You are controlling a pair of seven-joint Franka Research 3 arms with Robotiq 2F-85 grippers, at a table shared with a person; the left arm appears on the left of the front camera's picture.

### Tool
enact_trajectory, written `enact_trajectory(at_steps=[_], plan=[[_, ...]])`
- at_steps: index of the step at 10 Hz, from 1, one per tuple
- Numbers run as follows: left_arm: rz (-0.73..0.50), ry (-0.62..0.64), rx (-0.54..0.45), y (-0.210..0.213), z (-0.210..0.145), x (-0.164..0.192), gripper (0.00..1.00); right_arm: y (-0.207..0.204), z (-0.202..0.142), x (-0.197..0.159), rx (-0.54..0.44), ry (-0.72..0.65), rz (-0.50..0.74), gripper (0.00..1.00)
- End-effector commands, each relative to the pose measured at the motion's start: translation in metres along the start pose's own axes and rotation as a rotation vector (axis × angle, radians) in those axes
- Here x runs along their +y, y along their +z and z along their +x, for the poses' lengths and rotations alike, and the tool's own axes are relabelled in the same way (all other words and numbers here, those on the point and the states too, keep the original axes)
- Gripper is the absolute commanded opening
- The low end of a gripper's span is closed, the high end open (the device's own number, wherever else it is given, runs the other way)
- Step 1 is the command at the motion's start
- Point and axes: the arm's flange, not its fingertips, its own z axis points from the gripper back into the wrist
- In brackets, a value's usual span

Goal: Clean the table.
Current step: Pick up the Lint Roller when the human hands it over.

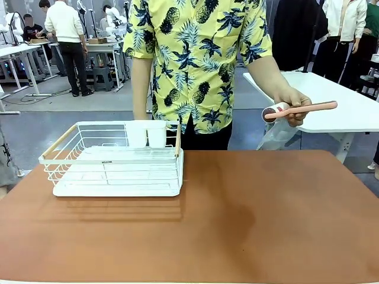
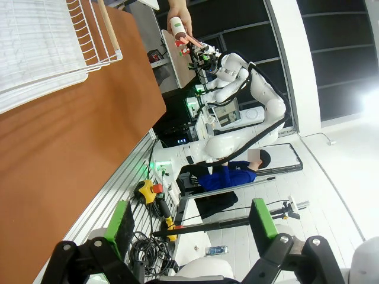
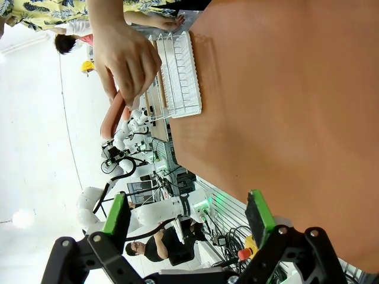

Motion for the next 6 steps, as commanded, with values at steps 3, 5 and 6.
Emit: enact_trajectory(at_steps=[3, 5, 6], plan=[[0.0, -0.002, -0.005, 0.002, -0.001, -0.001, 1.0, 0.005, -0.028, 0.047, -0.14, -0.177, -0.111, 1.0], [0.0, -0.002, -0.005, 0.002, -0.001, -0.001, 1.0, -0.01, -0.051, 0.085, -0.154, -0.292, -0.139, 1.0], [0.0, -0.002, -0.005, 0.002, -0.001, -0.001, 1.0, -0.024, -0.056, 0.101, -0.182, -0.346, -0.146, 1.0]])
